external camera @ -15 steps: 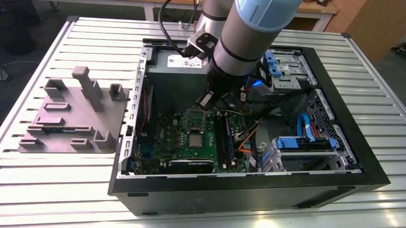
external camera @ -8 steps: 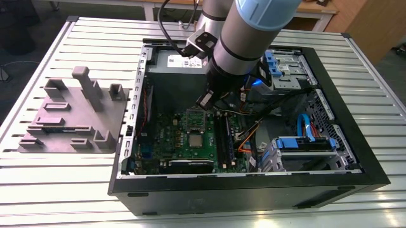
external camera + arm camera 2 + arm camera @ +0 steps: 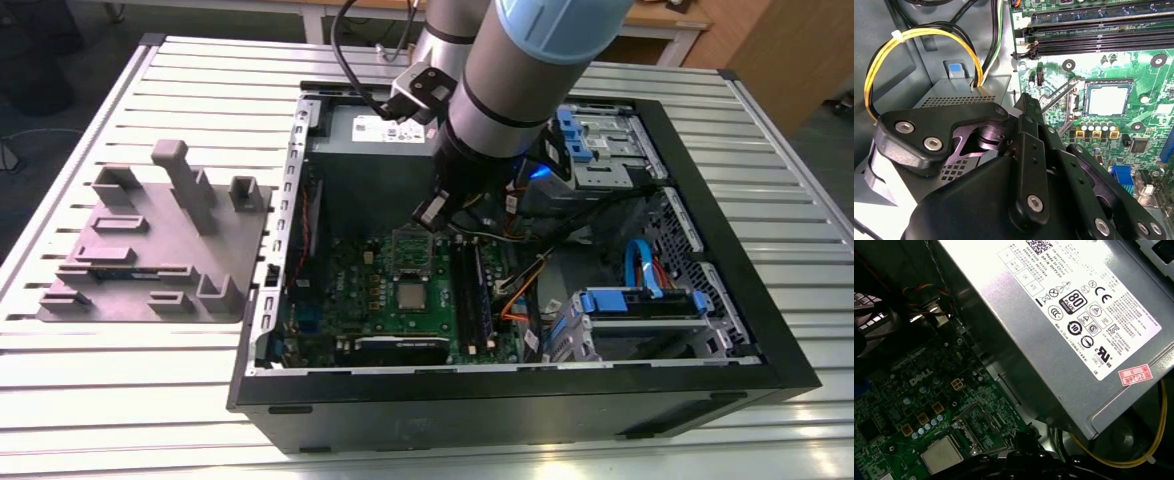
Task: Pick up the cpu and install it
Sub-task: 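Close the cpu cover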
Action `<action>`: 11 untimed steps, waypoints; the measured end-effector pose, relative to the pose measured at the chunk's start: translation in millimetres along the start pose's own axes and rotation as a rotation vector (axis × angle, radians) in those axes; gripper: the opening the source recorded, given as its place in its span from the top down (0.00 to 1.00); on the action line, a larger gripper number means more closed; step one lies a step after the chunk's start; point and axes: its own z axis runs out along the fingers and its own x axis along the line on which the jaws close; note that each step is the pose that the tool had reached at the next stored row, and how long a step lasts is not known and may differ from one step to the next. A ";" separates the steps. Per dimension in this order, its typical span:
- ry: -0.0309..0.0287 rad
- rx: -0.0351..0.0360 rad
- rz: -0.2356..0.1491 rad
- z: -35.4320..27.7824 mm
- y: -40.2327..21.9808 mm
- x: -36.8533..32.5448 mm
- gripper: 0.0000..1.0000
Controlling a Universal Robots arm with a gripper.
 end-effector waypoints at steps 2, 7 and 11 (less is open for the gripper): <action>0.0001 0.0000 0.000 0.0 0.0 0.0 0.90; 0.0002 -0.0001 0.000 -0.4 0.1 -0.1 0.90; 0.0000 -0.0001 0.000 -1.4 0.3 -0.1 0.90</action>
